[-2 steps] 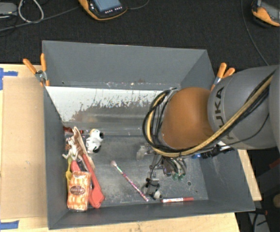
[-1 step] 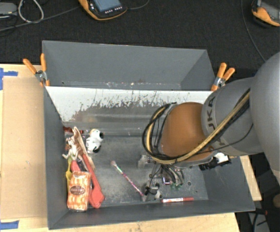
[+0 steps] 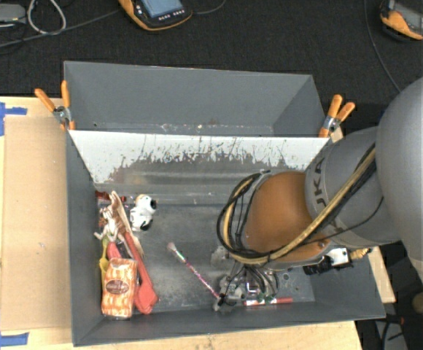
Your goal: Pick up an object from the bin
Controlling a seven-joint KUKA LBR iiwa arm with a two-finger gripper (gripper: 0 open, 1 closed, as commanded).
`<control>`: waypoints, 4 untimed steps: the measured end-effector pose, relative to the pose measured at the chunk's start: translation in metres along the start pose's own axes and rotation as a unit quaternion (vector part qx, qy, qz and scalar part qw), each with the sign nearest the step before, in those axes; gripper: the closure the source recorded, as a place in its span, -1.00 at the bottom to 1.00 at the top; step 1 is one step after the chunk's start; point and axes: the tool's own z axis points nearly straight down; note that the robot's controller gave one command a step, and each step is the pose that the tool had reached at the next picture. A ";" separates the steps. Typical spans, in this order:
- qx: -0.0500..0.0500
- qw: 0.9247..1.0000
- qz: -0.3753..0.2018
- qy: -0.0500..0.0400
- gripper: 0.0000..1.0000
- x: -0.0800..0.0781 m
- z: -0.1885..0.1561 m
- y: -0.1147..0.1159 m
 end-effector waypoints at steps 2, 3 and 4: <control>-0.001 1.000 0.004 0.000 1.00 -0.005 0.010 -0.033; -0.001 1.000 0.004 0.000 1.00 -0.005 0.010 -0.034; -0.001 1.000 0.006 0.001 1.00 -0.011 -0.001 -0.072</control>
Offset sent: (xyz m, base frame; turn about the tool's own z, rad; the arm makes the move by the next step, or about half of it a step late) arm 0.0009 -0.0341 -0.0088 0.0075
